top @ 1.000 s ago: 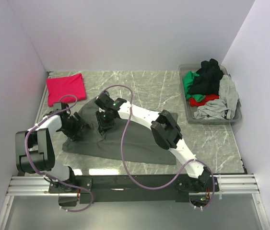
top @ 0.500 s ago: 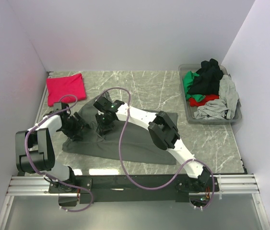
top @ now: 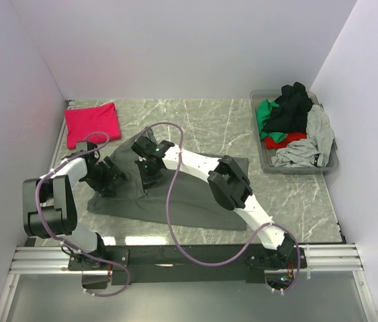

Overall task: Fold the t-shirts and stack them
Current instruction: Fold the tshirt

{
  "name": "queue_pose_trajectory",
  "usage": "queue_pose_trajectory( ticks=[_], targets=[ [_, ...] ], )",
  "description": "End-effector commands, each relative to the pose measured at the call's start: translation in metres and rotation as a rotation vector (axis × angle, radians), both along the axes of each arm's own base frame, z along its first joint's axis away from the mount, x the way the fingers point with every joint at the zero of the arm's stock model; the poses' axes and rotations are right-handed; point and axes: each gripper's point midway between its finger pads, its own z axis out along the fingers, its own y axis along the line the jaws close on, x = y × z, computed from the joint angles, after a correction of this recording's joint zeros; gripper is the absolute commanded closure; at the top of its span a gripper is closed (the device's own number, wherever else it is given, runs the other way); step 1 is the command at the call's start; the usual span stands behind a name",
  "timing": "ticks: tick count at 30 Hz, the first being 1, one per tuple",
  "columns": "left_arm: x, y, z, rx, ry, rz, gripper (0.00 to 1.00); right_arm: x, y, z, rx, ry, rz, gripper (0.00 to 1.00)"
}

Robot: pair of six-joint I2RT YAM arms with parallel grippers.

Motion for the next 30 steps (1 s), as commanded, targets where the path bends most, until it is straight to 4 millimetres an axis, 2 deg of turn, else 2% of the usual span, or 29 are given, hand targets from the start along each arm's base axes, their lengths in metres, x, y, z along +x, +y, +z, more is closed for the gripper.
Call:
queue_pose_trajectory(
  ticks=[1, 3, 9, 16, 20, 30],
  targets=[
    [-0.048, 0.019, -0.064, 0.164, 0.210, -0.043, 0.20, 0.004, -0.009, 0.033, -0.001, -0.057, -0.015, 0.94],
    [-0.049, 0.020, -0.065, 0.172, 0.215, -0.042, 0.20, 0.007, -0.009, 0.043, 0.022, -0.071, -0.027, 0.94],
    [-0.049, 0.020, -0.065, 0.175, 0.217, -0.042, 0.20, 0.011, -0.015, 0.056, 0.039, -0.080, -0.047, 0.94],
    [-0.050, 0.020, -0.065, 0.181, 0.219, -0.041, 0.20, 0.013, -0.026, 0.058, 0.035, -0.076, -0.067, 0.94],
    [-0.049, 0.021, -0.065, 0.182, 0.218, -0.039, 0.20, 0.007, -0.020, 0.062, 0.082, -0.062, -0.039, 0.90],
    [-0.050, 0.021, -0.065, 0.183, 0.218, -0.042, 0.20, -0.006, 0.000, 0.054, 0.116, -0.012, 0.016, 0.76]
  ],
)
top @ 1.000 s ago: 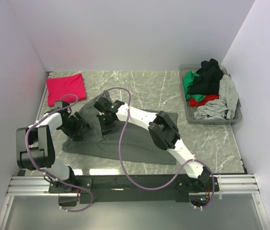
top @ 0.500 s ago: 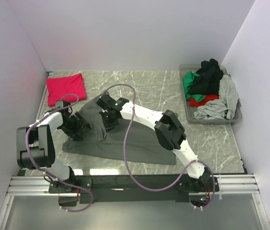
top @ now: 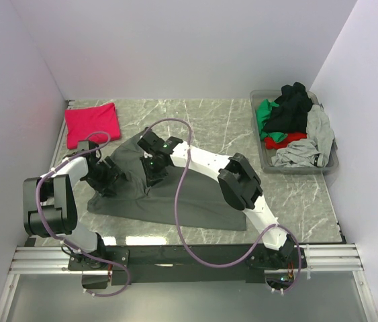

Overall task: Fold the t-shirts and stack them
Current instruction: Fold the tshirt

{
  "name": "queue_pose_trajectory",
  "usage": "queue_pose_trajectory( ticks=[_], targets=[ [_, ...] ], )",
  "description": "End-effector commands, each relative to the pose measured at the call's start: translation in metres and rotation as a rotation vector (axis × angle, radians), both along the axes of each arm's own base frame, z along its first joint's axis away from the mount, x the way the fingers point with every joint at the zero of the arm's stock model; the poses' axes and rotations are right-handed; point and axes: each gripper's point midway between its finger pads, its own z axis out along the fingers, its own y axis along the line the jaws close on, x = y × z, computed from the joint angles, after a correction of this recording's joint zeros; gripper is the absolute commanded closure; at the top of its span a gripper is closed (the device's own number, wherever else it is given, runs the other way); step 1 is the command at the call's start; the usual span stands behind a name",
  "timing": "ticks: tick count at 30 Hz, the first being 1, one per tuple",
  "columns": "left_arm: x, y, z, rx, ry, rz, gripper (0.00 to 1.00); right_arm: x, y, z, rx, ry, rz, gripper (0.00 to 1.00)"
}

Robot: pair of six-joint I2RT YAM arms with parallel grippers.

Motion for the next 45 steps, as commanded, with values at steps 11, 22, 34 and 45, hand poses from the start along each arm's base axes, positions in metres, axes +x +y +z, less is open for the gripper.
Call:
queue_pose_trajectory(
  ticks=[11, 22, 34, 45],
  targets=[
    [-0.049, 0.021, -0.064, 0.162, 0.200, -0.034, 0.20, -0.009, 0.031, -0.003, 0.024, -0.006, 0.053, 0.69],
    [-0.048, 0.020, -0.063, 0.161, 0.196, -0.033, 0.20, -0.009, 0.023, -0.011, 0.012, -0.001, 0.024, 0.65],
    [-0.050, 0.020, -0.063, 0.157, 0.200, -0.033, 0.20, -0.005, 0.012, -0.002, 0.014, 0.015, -0.014, 0.80],
    [-0.043, 0.022, -0.056, 0.170, 0.171, -0.030, 0.19, 0.034, -0.061, 0.050, 0.041, -0.080, -0.196, 0.56]
  ],
)
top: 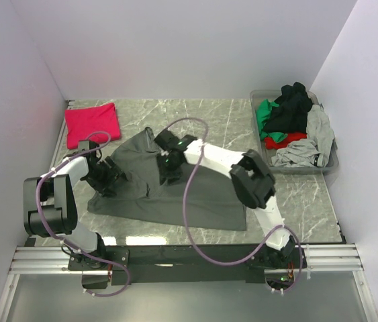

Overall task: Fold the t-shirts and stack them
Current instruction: Fold the tshirt

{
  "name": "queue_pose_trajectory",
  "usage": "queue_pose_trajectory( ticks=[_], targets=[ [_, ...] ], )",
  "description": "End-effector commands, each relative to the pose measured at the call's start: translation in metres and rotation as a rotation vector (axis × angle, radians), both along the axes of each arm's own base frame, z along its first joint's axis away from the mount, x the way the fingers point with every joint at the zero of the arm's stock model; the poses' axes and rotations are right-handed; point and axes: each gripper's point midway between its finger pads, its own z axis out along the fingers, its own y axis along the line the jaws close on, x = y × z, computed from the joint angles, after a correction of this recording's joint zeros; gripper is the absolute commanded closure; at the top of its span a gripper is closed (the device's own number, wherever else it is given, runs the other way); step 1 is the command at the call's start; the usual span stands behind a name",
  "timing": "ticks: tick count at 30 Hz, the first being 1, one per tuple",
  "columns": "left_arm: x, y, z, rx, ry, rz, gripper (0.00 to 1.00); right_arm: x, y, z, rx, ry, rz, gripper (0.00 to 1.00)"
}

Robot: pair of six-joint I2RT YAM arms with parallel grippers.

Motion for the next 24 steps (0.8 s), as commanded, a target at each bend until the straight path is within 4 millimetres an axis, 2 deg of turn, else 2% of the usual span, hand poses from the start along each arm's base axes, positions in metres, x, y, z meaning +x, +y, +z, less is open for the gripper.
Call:
queue_pose_trajectory(
  ticks=[1, 4, 6, 7, 8, 10, 11, 13, 16, 19, 24],
  targets=[
    [-0.040, 0.023, -0.053, 0.163, 0.155, -0.026, 0.19, 0.028, -0.018, 0.068, 0.086, -0.152, -0.075, 0.56],
    [-0.027, 0.023, -0.037, 0.164, 0.103, -0.029, 0.19, 0.038, -0.041, 0.086, 0.087, -0.189, -0.117, 0.56],
    [-0.013, 0.024, -0.018, 0.168, 0.054, -0.026, 0.19, 0.037, -0.062, 0.077, 0.060, -0.176, -0.149, 0.56],
    [-0.007, 0.024, -0.010, 0.168, 0.030, -0.022, 0.19, 0.037, -0.080, 0.074, 0.048, -0.168, -0.180, 0.56],
    [0.008, 0.024, 0.007, 0.172, -0.031, -0.017, 0.19, 0.038, -0.086, 0.071, 0.052, -0.168, -0.195, 0.56],
    [0.020, 0.023, 0.023, 0.167, -0.082, -0.014, 0.18, 0.038, -0.103, 0.070, 0.052, -0.171, -0.224, 0.56],
    [0.026, 0.021, 0.033, 0.167, -0.116, -0.020, 0.18, 0.035, -0.117, 0.056, 0.025, -0.151, -0.244, 0.56],
    [0.042, 0.016, 0.046, 0.162, -0.171, -0.037, 0.18, 0.026, -0.135, 0.043, 0.000, -0.128, -0.262, 0.56],
    [0.051, 0.004, 0.045, 0.133, -0.188, -0.075, 0.18, 0.019, -0.152, 0.026, -0.022, -0.107, -0.282, 0.56],
    [0.052, -0.006, 0.035, 0.120, -0.157, -0.101, 0.19, 0.010, -0.164, 0.011, -0.051, -0.076, -0.294, 0.56],
    [0.061, -0.020, 0.028, 0.066, -0.199, -0.115, 0.19, -0.001, -0.170, -0.009, -0.068, -0.037, -0.312, 0.56]
  ],
)
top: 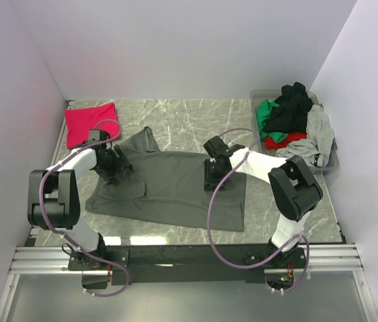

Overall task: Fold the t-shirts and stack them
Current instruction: Fold the tshirt

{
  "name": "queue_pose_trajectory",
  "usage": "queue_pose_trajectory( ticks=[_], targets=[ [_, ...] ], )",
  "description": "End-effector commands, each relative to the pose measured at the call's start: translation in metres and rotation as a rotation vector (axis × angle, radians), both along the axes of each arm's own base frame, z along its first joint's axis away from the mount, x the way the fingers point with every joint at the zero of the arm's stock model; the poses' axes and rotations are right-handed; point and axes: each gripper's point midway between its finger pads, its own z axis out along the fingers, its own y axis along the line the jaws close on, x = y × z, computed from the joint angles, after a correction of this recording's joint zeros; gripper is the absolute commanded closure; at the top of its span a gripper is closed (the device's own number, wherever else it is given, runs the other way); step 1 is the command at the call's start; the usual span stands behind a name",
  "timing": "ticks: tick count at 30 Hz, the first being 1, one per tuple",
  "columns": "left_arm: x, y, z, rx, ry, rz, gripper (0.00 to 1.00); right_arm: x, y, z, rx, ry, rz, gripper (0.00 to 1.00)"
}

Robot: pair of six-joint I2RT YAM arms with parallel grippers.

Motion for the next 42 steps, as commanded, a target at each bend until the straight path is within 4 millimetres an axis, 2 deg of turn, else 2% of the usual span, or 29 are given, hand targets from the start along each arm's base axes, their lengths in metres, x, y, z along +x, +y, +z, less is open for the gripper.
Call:
queue_pose_trajectory(
  ticks=[1, 5, 10, 17, 22, 30, 42],
  targets=[
    [0.013, -0.009, -0.002, -0.042, -0.048, -0.017, 0.19, 0.007, 0.003, 0.007, 0.037, -0.059, -0.016, 0.56],
    [0.002, -0.007, -0.023, -0.029, 0.026, -0.018, 0.19, -0.001, -0.001, -0.006, 0.024, -0.022, -0.031, 0.56],
    [-0.018, 0.002, -0.032, 0.020, 0.089, 0.000, 0.18, -0.016, -0.011, -0.021, -0.009, 0.025, -0.049, 0.57],
    [-0.061, 0.006, -0.042, 0.037, 0.175, 0.047, 0.18, -0.036, -0.023, -0.028, -0.022, 0.061, -0.083, 0.57],
    [-0.071, 0.009, -0.036, 0.053, 0.171, 0.074, 0.17, -0.045, -0.030, -0.026, -0.029, 0.068, -0.091, 0.57],
    [-0.095, 0.007, -0.037, 0.038, 0.203, 0.111, 0.17, -0.059, -0.034, -0.026, -0.025, 0.090, -0.093, 0.57],
    [-0.111, 0.006, -0.028, 0.029, 0.231, 0.182, 0.17, -0.075, -0.036, -0.021, -0.027, 0.109, -0.101, 0.57]
  ],
)
